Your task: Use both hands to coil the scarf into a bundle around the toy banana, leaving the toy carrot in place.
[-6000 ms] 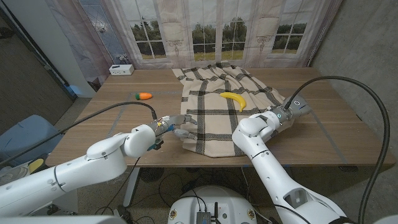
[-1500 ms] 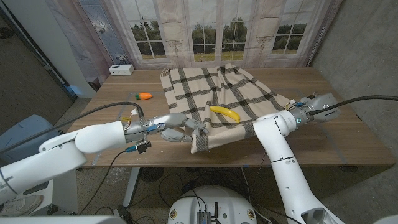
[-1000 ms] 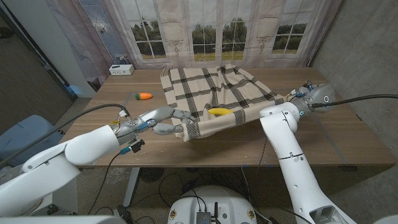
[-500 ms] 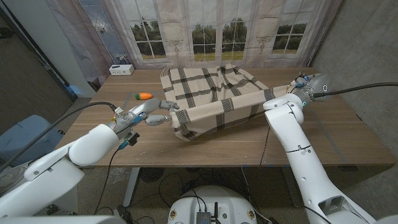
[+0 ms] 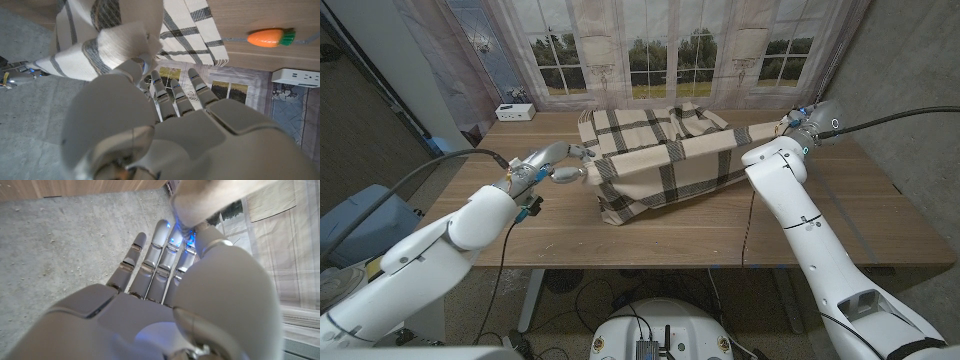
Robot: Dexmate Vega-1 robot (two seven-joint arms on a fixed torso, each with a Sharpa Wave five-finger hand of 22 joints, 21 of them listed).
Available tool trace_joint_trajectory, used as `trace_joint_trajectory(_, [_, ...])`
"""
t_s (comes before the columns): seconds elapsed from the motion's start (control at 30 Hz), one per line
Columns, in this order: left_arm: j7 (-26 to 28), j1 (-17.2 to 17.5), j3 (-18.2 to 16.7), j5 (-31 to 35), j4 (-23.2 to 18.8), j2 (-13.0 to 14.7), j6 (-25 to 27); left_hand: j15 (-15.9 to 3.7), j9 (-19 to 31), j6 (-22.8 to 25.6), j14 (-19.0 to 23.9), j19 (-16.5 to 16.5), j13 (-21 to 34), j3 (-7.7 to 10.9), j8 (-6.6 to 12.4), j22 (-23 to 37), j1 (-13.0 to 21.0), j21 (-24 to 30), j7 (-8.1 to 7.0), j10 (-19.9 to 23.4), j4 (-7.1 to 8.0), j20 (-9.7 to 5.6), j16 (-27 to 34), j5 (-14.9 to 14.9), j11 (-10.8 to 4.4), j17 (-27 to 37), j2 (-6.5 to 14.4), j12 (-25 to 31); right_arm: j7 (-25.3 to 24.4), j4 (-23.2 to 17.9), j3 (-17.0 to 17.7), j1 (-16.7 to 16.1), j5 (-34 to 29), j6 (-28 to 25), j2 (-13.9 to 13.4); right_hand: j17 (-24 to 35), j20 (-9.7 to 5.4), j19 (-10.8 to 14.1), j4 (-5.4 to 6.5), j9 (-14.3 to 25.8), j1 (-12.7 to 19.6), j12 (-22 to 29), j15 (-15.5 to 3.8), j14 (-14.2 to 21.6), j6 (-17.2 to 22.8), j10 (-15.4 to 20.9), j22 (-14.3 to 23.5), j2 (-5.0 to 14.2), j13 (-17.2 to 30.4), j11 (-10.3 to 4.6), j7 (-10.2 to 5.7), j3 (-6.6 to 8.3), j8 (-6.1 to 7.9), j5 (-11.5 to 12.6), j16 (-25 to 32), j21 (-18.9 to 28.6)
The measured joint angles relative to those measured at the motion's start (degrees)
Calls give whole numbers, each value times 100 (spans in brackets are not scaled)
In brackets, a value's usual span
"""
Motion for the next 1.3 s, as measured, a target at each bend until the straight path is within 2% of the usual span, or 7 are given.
trace_joint_trajectory(0.17, [136, -337, 290, 215, -21, 105, 450, 0, 191, 0, 0, 21, 0, 7, 28, 0, -8, 0, 0, 31, -7, -21, 2, 0, -31, 0, -8, 0, 70, 258, -163, 282, 69, 58, -105, 27, 0, 0, -14, 2, 0, 0, 0, 0, 0, 0, 0, 0, 0, 0, 1, 23, 0, -10, -23, 4])
trace_joint_trajectory(0.4, [257, -805, 648, 381, 27, 229, 910, 0, 164, 1, 0, 21, 0, 40, 28, 0, -31, 0, 0, 31, 11, -21, 3, 34, -31, 0, -31, -39, 137, 638, -354, 648, 147, 162, -184, 51, 0, 0, -11, 2, 0, 0, 0, 0, -10, 0, 0, -2, -1, 0, 10, 38, -2, -15, -23, 25])
trace_joint_trajectory(0.73, [331, -1791, 1427, 574, 275, 419, 1534, 0, 135, 32, 0, 21, 0, 70, 27, 0, -53, 0, -32, 31, -7, -21, 3, 67, -31, 0, -53, -39, 220, 1278, -607, 1187, 278, 365, -235, 49, 0, 0, -9, 0, -15, 0, 0, 0, -11, 0, 0, -19, 28, 0, 11, 87, 28, -16, -46, 23])
trace_joint_trajectory(1.0, [349, -2479, 1992, 705, 483, 484, 1895, 0, 121, 32, 0, 21, -1, 94, 25, 0, -60, 0, -32, 31, 17, -21, 3, 67, -30, 0, -60, -39, 260, 1712, -765, 1526, 350, 525, -245, 53, 0, 0, -9, -3, -22, 0, 0, 0, -11, 0, 0, -26, 28, 0, 11, 87, 28, -36, -45, 45])
trace_joint_trajectory(1.1, [358, -2509, 2020, 795, 492, 486, 2076, 0, 133, 33, 0, 46, -1, 118, 12, 0, -75, 0, -32, 31, -7, -46, 3, 91, -30, 0, -75, -39, 267, 1923, -839, 1689, 362, 547, -245, 53, 0, 0, -9, -2, -23, 0, 0, 0, -11, 0, 0, -26, 27, 0, 11, 87, 28, -37, -46, 45])
trace_joint_trajectory(1.13, [360, -2700, 2196, 806, 551, 495, 2099, 0, 133, 33, 0, 52, -1, 130, 12, 0, -75, 0, -32, 31, 6, -52, 3, 97, -30, 0, -75, -39, 286, 1950, -849, 1710, 388, 604, -245, 53, 0, 0, -9, -2, -23, 0, 0, 0, -11, 0, 0, -26, 24, 0, 11, 87, 28, -37, -46, 45])
trace_joint_trajectory(1.3, [369, -3027, 2502, 925, 660, 504, 2339, 0, 133, 33, 0, 52, -1, 136, 31, 0, -76, 0, -32, 31, 11, -52, 4, 97, -30, 0, -76, -84, 340, 2284, -977, 1962, 441, 718, -234, 53, -22, -21, -7, -2, -59, 0, 0, 0, -11, 0, 0, -52, 25, 0, 11, 89, 28, -49, -45, 62])
